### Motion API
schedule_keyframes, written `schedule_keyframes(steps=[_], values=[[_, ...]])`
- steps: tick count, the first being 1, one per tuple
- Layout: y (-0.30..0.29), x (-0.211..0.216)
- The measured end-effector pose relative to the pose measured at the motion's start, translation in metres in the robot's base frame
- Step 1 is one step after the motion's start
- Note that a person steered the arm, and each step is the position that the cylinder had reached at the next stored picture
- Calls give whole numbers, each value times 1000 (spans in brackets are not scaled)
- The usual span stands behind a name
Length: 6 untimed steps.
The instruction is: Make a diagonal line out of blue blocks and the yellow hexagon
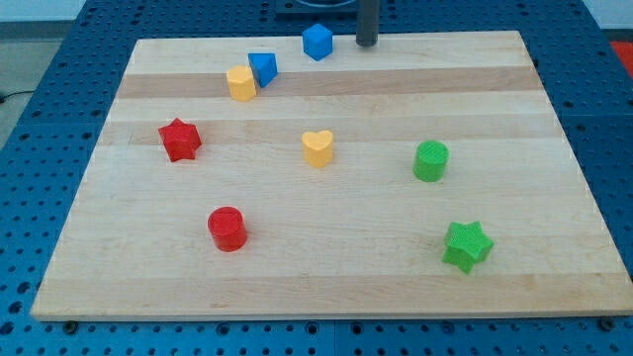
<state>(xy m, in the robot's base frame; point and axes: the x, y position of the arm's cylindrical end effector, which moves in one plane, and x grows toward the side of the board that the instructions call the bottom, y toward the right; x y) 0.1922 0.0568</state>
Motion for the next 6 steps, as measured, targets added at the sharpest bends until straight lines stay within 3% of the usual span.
schedule_keyframes(steps=[2, 5, 6], values=[[-92, 21], [-100, 49], [-171, 40]])
